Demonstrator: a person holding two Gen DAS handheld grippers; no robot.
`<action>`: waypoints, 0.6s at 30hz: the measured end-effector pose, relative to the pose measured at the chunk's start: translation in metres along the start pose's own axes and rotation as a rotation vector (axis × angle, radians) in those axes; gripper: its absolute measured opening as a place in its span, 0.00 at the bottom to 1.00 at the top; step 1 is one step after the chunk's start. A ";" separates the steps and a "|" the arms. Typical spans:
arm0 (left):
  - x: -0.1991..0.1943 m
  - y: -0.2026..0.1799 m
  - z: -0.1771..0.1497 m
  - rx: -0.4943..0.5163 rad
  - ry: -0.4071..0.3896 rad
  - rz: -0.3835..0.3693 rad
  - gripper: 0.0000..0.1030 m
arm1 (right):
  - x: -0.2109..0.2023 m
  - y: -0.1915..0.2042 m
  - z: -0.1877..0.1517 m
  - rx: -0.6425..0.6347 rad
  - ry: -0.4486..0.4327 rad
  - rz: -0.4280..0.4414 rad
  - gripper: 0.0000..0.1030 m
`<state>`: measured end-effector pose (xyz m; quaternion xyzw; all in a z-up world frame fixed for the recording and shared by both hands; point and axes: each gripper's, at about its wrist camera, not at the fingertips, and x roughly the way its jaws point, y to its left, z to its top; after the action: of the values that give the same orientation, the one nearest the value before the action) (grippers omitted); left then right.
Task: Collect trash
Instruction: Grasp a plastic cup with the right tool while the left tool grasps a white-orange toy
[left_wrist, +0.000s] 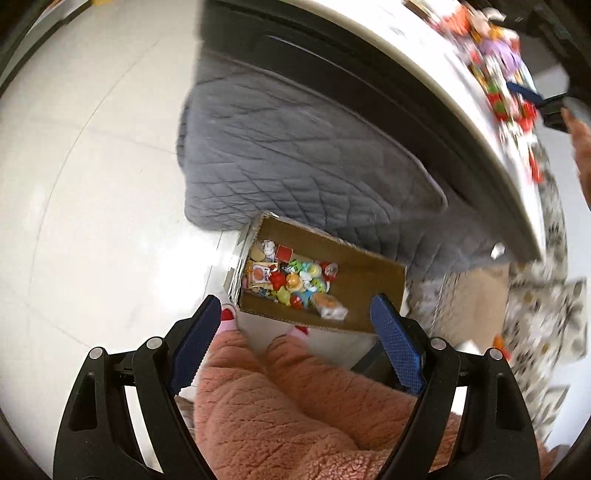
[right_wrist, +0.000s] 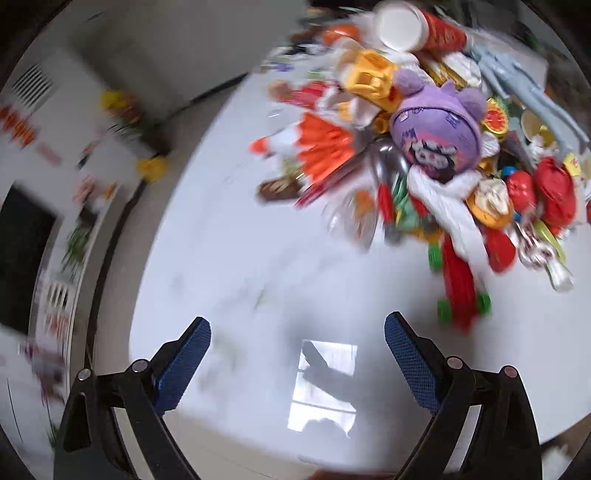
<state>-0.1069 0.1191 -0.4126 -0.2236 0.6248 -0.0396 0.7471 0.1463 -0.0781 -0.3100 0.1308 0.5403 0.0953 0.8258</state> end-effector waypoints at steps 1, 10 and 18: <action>-0.002 0.004 0.000 -0.017 -0.005 -0.002 0.79 | 0.007 -0.001 0.010 0.028 0.002 -0.021 0.89; -0.014 0.043 -0.010 -0.141 -0.012 0.004 0.79 | 0.061 -0.002 0.067 0.202 0.051 -0.138 0.57; -0.030 0.038 0.002 -0.082 -0.021 -0.039 0.79 | 0.043 -0.007 0.046 0.166 0.093 -0.018 0.38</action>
<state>-0.1199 0.1635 -0.3992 -0.2667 0.6136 -0.0262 0.7427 0.2061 -0.0775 -0.3321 0.1893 0.5853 0.0486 0.7869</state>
